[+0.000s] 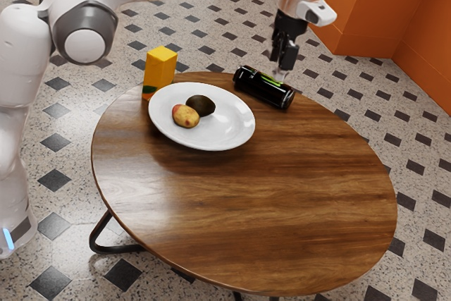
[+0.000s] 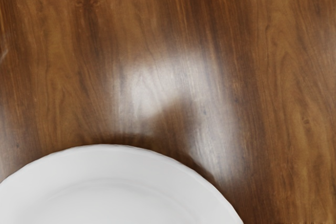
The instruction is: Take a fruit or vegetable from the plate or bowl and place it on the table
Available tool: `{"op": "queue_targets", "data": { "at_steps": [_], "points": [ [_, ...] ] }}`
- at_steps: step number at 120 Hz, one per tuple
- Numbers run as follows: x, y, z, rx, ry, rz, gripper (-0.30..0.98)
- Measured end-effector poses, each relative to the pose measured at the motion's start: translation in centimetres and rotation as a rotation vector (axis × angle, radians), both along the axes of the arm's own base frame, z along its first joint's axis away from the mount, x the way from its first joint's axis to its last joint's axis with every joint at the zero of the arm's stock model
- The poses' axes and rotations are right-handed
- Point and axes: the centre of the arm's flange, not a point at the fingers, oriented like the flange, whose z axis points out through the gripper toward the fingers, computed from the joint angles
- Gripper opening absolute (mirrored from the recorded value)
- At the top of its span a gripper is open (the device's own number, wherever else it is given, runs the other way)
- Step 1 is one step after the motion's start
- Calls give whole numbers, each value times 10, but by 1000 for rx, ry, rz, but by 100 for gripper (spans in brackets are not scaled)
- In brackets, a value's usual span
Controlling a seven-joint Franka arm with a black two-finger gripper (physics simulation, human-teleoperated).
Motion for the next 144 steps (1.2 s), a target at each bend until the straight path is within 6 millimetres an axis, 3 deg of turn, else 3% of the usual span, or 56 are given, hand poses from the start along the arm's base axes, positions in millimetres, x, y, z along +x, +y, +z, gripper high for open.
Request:
{"op": "queue_targets", "data": {
  "at_steps": [9,26,50,65,72,81,97,106,122,144],
  "points": [
    [-4,-4,-4,-5,16,-12,69],
    [-39,-21,-30,-27,91,-53,69],
    [-76,-42,-17,14,74,-110,69],
    [-87,-51,-47,21,110,-144,69],
    [-92,-52,-49,23,107,-153,69],
    [-96,-36,-52,36,108,-135,68],
    [-100,33,-71,54,140,-24,69],
    [-103,56,-79,58,156,12,69],
    [-109,70,-95,58,178,24,69],
    [-118,69,-107,69,177,14,69]
  ]
}}
